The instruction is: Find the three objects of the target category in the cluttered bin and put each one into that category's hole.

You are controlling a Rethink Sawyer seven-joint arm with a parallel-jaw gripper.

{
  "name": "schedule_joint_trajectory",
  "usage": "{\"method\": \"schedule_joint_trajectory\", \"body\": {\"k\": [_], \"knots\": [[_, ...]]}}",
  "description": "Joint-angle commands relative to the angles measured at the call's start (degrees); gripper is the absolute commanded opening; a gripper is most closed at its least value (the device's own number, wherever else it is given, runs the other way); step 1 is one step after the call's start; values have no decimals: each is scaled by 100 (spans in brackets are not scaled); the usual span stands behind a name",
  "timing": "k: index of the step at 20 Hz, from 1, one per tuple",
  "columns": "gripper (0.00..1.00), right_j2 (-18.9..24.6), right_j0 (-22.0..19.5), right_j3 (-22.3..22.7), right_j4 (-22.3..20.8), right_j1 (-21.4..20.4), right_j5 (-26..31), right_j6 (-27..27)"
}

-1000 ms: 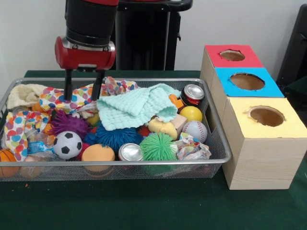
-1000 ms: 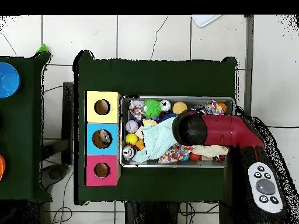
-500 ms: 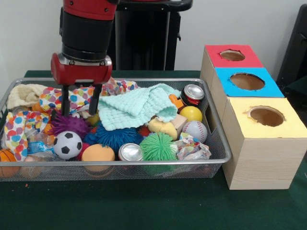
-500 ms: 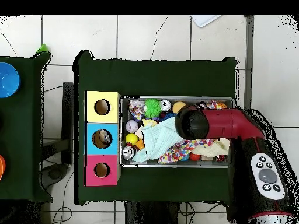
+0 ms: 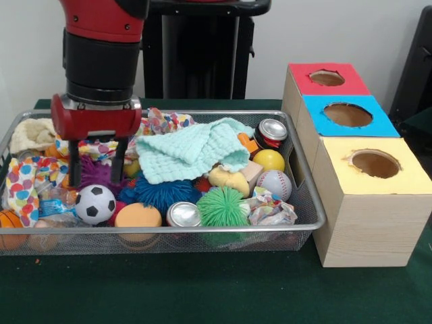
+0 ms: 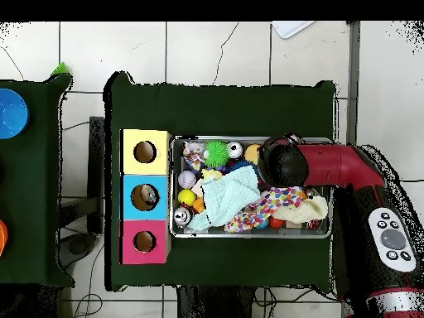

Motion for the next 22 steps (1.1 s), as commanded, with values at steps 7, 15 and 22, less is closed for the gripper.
{"method": "schedule_joint_trajectory", "body": {"k": [7,15,22], "knots": [[100,930,-386,-337,-760,490,674,-2647],[100,823,-327,-297,-1090,533,679,-2776],[100,862,-355,-300,-1172,504,718,-2811]]}}
